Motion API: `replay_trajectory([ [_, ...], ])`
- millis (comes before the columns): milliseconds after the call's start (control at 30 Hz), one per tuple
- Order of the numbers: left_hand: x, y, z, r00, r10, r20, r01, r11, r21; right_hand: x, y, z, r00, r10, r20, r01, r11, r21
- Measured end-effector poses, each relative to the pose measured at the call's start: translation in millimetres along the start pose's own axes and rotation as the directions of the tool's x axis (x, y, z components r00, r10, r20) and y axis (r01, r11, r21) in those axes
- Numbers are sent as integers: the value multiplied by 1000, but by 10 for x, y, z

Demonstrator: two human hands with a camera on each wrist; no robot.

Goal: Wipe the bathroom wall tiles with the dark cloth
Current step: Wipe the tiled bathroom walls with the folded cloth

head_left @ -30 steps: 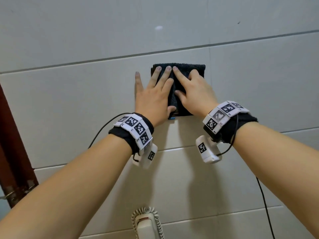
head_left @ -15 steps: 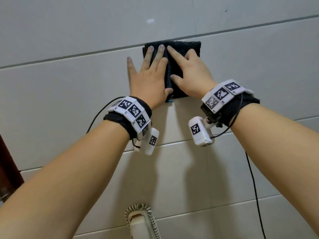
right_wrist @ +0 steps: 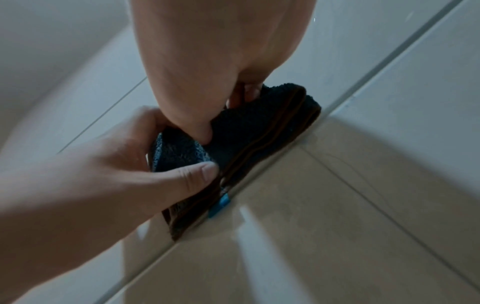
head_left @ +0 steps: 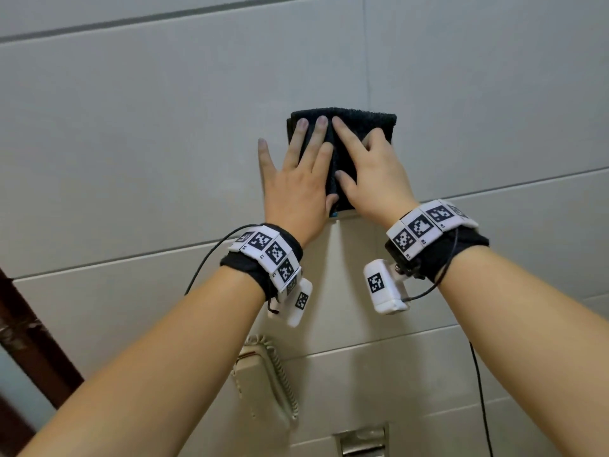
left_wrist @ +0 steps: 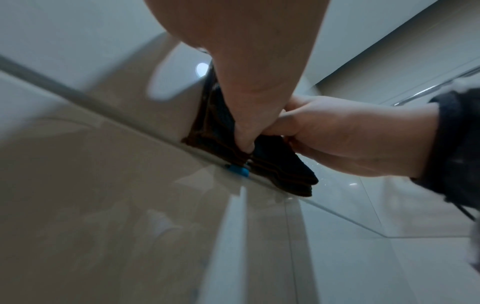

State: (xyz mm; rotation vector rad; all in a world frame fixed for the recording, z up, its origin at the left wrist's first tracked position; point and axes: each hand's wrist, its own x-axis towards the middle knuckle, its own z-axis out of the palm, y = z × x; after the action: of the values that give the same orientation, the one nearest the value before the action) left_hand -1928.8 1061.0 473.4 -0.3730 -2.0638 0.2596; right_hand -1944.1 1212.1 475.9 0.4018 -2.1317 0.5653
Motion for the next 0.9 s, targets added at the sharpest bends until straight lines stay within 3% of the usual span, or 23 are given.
replay_trajectory([
  [400,-692,192,281,996,15,90,-15,1000,-4,-682,125,386,995,27,91,-27,1000,-1],
  [900,-1135,507,353,976,37,215,-23,998,-63,-1234,291,529,975,110,191,-118,993,26],
])
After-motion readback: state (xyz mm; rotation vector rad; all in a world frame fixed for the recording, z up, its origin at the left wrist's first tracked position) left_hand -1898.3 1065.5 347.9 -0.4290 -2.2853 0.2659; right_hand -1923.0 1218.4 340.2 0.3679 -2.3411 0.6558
